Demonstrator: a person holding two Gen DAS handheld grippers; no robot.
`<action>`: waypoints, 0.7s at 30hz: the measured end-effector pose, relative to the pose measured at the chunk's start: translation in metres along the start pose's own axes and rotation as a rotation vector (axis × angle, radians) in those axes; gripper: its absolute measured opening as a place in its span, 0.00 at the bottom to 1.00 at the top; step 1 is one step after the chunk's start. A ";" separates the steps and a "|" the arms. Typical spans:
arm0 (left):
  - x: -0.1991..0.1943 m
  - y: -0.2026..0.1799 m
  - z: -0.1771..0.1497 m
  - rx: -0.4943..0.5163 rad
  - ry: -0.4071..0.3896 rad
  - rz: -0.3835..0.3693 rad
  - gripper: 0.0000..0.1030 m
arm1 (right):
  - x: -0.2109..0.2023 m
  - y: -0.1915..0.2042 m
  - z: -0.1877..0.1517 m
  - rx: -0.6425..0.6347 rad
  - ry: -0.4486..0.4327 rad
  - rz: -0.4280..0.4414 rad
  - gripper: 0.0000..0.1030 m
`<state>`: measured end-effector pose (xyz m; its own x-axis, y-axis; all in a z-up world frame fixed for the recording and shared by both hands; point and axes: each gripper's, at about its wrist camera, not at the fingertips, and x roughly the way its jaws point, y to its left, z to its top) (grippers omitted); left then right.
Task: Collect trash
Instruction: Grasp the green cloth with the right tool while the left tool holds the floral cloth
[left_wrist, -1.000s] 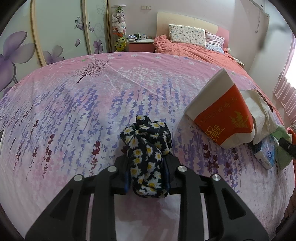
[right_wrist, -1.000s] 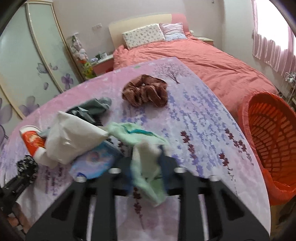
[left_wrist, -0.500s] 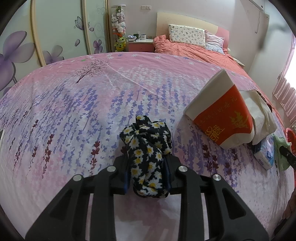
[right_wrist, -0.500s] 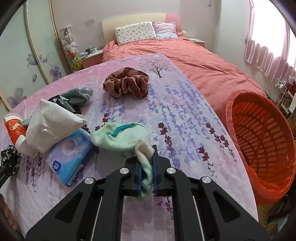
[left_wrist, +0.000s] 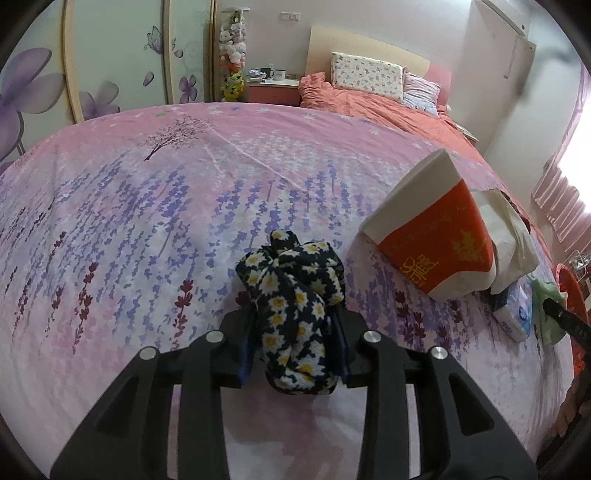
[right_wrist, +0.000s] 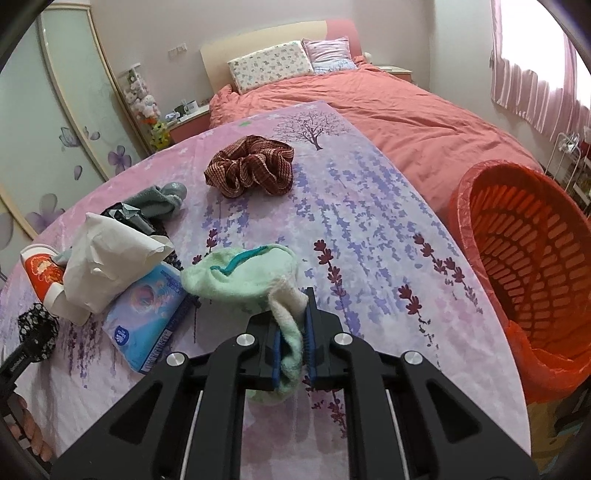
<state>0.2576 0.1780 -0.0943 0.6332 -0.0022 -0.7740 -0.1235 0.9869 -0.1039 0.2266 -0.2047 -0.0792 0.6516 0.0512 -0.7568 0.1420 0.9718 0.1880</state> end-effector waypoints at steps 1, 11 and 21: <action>0.000 -0.001 0.000 0.012 0.002 0.003 0.34 | 0.000 0.001 0.000 -0.004 -0.001 -0.003 0.11; -0.012 0.001 0.001 0.011 0.001 -0.021 0.19 | -0.014 -0.012 -0.005 0.051 0.015 0.071 0.09; -0.071 -0.028 0.005 0.073 -0.095 -0.060 0.17 | -0.058 -0.012 0.005 0.030 -0.089 0.094 0.04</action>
<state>0.2205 0.1512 -0.0332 0.7074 -0.0496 -0.7051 -0.0293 0.9946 -0.0994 0.1905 -0.2205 -0.0340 0.7262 0.1195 -0.6770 0.0987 0.9564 0.2748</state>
